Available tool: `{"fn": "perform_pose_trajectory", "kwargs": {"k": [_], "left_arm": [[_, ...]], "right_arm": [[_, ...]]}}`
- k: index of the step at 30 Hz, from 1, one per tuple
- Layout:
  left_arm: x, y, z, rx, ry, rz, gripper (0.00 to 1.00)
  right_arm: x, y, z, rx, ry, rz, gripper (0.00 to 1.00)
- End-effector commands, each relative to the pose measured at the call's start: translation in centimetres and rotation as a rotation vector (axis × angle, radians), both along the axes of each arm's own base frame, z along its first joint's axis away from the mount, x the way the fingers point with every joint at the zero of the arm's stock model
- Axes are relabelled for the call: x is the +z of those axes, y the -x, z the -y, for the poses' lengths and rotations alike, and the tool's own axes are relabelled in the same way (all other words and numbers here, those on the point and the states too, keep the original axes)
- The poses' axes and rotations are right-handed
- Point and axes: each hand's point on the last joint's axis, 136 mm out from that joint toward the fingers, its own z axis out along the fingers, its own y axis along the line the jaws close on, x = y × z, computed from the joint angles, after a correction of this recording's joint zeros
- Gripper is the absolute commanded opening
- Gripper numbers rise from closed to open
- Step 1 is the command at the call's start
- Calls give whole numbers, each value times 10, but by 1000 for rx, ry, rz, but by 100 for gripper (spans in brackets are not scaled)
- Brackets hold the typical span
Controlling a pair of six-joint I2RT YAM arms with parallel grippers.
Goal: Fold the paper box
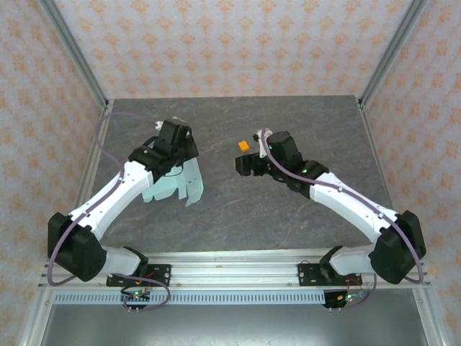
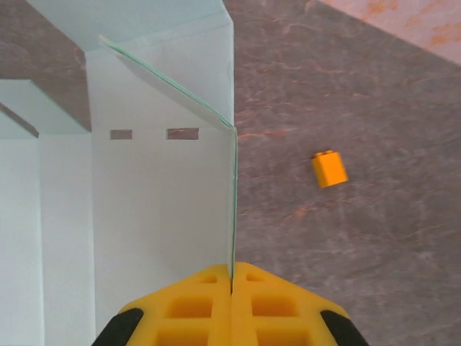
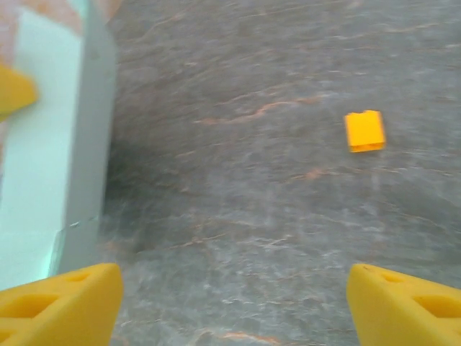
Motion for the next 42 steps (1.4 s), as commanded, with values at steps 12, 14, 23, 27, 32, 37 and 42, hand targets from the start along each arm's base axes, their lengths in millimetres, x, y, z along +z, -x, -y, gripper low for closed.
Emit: {"fn": "perform_pose_trajectory", "kwargs": {"k": [12, 14, 23, 27, 32, 37, 42], "left_arm": [[17, 3, -6, 365, 42, -104, 0], [17, 2, -7, 387, 51, -102, 0], [17, 0, 2, 390, 109, -118, 0], [20, 1, 3, 390, 122, -115, 0], [21, 4, 0, 401, 126, -112, 0], [22, 4, 0, 400, 134, -109, 0], [23, 3, 1, 391, 135, -102, 0]], "right_arm": [[40, 25, -61, 183, -28, 281, 75], [38, 28, -68, 198, -14, 300, 74], [12, 29, -91, 189, 92, 398, 71], [3, 24, -97, 171, 106, 407, 66], [-3, 19, -103, 169, 136, 422, 59], [-8, 13, -105, 161, 176, 440, 46], [-2, 13, -103, 147, 158, 454, 27]]}}
